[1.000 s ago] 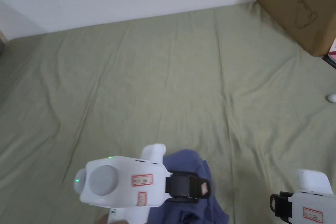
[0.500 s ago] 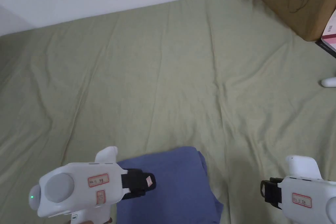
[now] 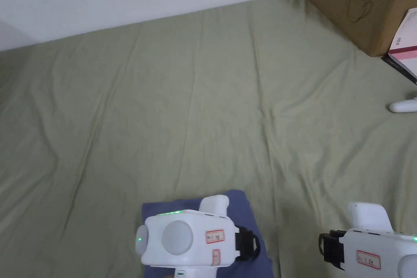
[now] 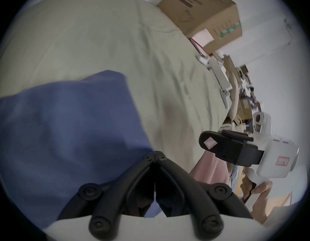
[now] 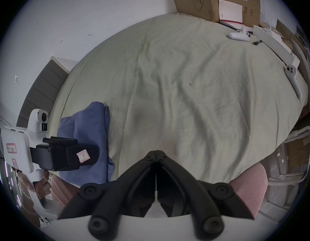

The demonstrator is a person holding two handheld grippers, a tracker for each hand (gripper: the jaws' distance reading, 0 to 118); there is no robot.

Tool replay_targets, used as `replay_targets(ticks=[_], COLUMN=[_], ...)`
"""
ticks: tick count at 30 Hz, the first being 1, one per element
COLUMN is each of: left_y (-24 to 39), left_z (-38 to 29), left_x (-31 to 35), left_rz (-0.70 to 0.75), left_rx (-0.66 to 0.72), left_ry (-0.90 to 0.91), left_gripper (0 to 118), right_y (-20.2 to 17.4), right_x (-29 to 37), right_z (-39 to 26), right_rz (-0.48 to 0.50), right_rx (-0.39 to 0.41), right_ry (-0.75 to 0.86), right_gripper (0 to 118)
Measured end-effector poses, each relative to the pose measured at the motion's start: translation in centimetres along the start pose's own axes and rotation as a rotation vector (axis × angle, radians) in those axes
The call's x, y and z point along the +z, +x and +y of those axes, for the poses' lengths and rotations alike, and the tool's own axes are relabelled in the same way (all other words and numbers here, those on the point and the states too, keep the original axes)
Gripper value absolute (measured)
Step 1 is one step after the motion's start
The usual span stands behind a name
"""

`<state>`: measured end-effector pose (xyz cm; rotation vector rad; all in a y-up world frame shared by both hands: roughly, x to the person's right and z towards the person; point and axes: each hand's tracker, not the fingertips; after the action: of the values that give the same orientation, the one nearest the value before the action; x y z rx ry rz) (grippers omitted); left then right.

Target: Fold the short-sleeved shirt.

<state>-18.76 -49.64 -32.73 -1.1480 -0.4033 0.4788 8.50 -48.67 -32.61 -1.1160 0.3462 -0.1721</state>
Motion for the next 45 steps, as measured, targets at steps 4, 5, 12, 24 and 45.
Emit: replay_targets(ticks=[4, 5, 12, 24, 45], left_y=[0.5, 0.3, -4.0, -18.3, -19.4], left_z=[-0.2, -0.3, -0.9, -9.0, -6.5], left_x=[-2.1, -2.2, 7.1, 18.8, 9.8], left_rz=[-0.086, -0.093, -0.149, 0.026, -0.425], left_rx=[0.002, 0.019, 0.111, 0.370, 0.551], left_ry=[-0.073, -0.069, 0.167, 0.364, 0.293], left_gripper=[0, 0, 0, 0, 110], right_y=[0.0, -0.1, -2.4, -15.7, -17.4], right_x=[0.2, 0.4, 2.0, -1.4, -9.2], right_z=[0.0, 0.1, 1.4, 4.1, 2.5], right_rz=[-0.015, -0.019, -0.011, 0.155, 0.084], right_rx=[-0.003, -0.002, 0.062, 0.331, 0.337], right_ry=[-0.004, -0.003, 0.039, 0.027, -0.162], right_gripper=[0, 0, 0, 0, 0])
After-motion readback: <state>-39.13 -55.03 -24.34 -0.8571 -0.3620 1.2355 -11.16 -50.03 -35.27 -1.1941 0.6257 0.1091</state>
